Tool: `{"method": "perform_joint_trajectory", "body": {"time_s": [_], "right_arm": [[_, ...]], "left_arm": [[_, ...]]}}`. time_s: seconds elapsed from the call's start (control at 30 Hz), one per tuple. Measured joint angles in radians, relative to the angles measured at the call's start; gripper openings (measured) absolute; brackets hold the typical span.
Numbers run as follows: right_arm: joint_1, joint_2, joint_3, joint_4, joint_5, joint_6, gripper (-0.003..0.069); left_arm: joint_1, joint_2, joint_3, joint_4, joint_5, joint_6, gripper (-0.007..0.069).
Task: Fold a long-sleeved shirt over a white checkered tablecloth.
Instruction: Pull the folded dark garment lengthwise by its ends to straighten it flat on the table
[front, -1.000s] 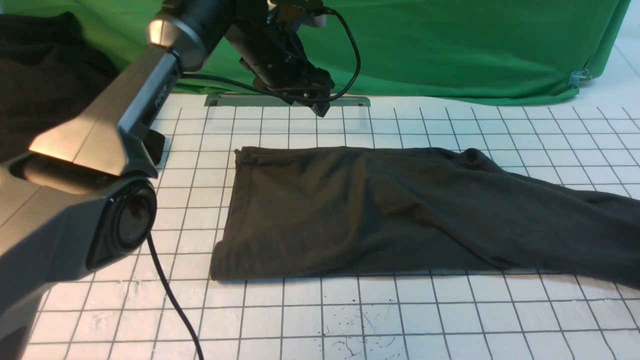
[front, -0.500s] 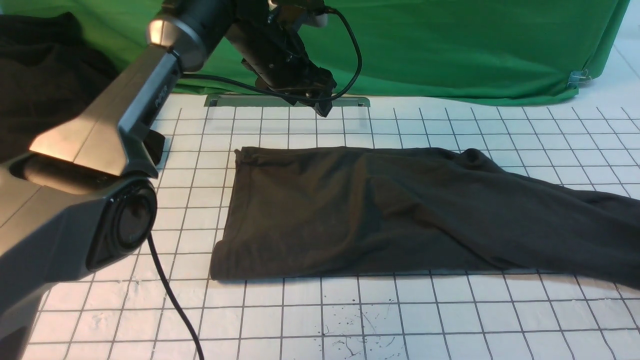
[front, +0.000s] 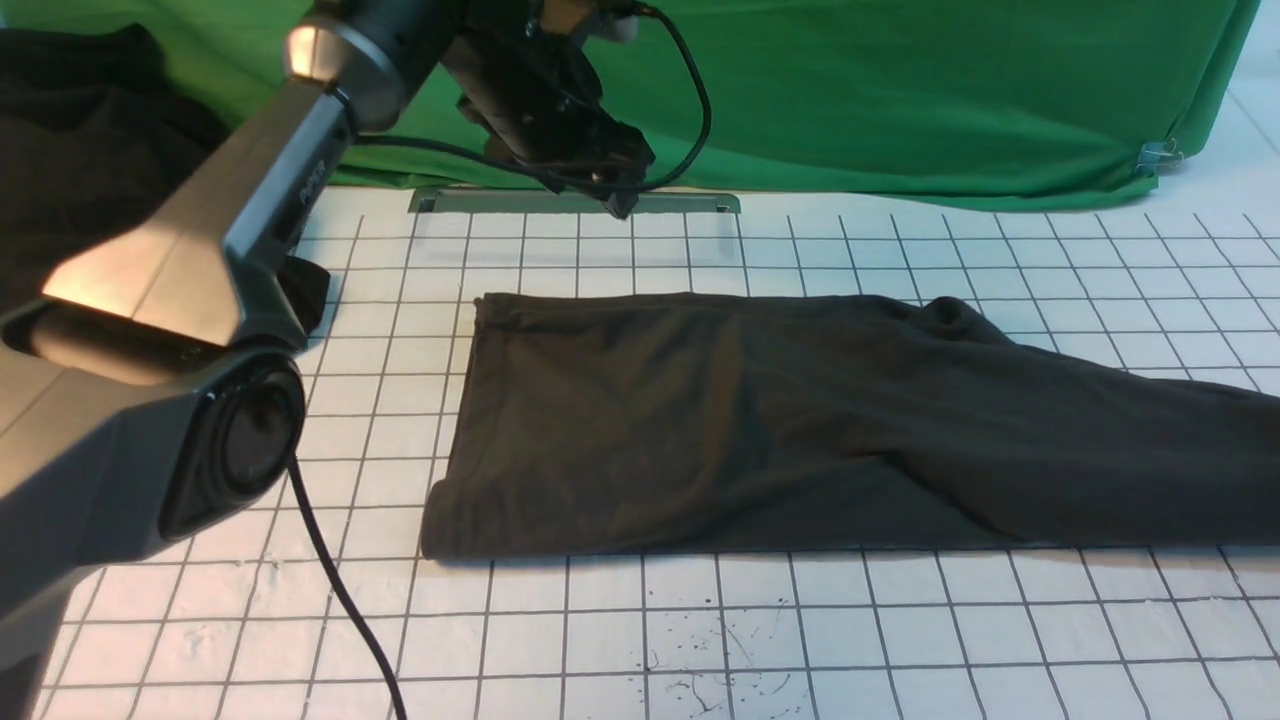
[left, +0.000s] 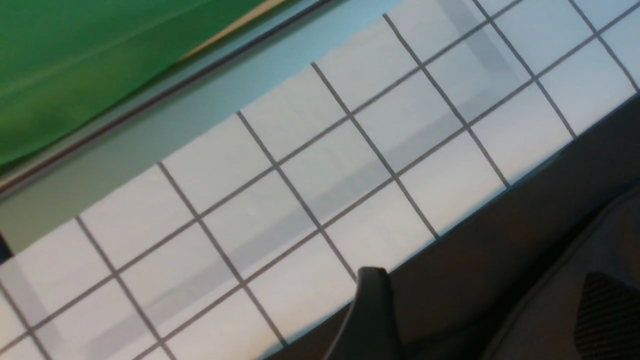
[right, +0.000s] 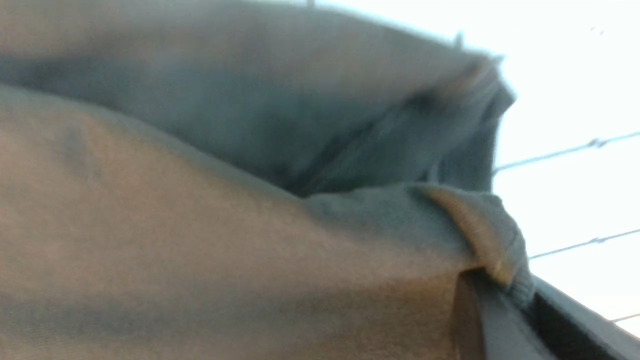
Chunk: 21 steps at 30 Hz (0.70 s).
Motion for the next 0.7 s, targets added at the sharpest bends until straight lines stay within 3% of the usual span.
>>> {"method": "perform_joint_trajectory", "body": {"time_s": [0.27,0.37,0.47,0.5,0.6,0.63,0.7], "right_arm": [[0.001,0.035,-0.053,0.003,-0.114,-0.002,0.0034],[0.001,0.088,-0.053,0.002,-0.175,-0.003,0.0076],[0.001,0.145,-0.053,-0.004,-0.212,0.001,0.0207],[0.001,0.148,-0.053,-0.005,-0.212,0.001,0.0207],[0.001,0.174,-0.053,-0.013,-0.225,0.014,0.0421],[0.001,0.174,-0.054,-0.013,-0.224,0.015,0.0432],[0.001,0.174,-0.07,-0.016,-0.221,0.046,0.0545]], "left_arm": [[0.034,-0.012,-0.002,0.003,0.0,-0.048,0.0498],[0.063,0.01,-0.002,-0.041,-0.001,-0.064,0.0498],[0.102,0.036,0.003,-0.124,0.0,-0.1,0.0498],[0.105,0.037,0.005,-0.13,0.0,-0.103,0.0498],[0.145,0.035,0.017,-0.251,0.001,-0.154,0.0498],[0.148,0.034,0.02,-0.259,0.002,-0.156,0.0498],[0.171,0.004,0.055,-0.353,0.0,-0.178,0.0498]]}}
